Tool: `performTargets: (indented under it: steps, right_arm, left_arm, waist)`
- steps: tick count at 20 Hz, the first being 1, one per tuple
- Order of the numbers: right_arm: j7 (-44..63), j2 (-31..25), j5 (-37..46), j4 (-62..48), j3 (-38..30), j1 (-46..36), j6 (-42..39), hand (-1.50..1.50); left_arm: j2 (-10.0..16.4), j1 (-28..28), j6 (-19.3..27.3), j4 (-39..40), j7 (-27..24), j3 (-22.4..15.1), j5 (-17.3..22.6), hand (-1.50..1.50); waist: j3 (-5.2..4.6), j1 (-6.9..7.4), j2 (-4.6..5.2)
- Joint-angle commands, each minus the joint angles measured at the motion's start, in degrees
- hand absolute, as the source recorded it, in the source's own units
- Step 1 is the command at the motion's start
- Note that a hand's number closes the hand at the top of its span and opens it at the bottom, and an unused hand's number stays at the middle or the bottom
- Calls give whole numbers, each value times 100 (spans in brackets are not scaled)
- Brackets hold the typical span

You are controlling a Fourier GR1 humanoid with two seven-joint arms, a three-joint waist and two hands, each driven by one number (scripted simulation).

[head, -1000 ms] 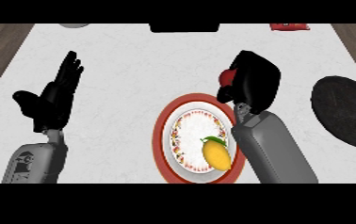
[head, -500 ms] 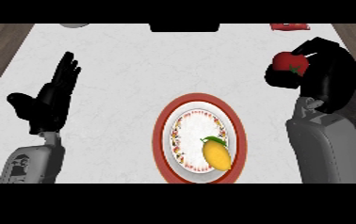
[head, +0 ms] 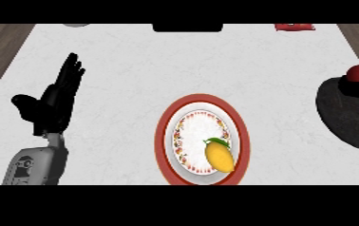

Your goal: Pick the tomato from the plate and place it in the pan

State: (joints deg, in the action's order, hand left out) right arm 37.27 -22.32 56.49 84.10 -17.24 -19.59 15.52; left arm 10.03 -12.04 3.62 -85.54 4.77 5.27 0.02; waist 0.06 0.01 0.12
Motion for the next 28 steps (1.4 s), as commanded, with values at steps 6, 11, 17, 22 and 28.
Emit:
performTargets:
  steps: [6,11,17,22,28]
  right_arm:
    - [-1927,-967,-491,-2589,-965,148,1101,150]
    - [-3216,-1273,-1056,-4636,-1480,-544,1870,150]
    - [-3634,-1230,-1904,-5643,-1919,-1080,854,-150]
    - [-4646,-1356,-2531,-6282,-2334,-1092,138,-150]
    - [-5863,-1343,-2997,-6433,-2797,-925,779,-150]
  left_arm:
    - [-109,22,93,-81,74,-149,-176,0]
    - [18,-395,-24,263,68,54,-31,0]
    - [-9,-255,-128,207,-171,48,37,0]
    - [-14,-232,-61,-28,127,-30,-33,0]
    - [-60,-137,-4,-146,207,-31,-48,0]
  waist:
    - [3,41,7]
    - [8,80,34]
    - [30,221,93]
    - [31,209,62]
    - [23,134,33]
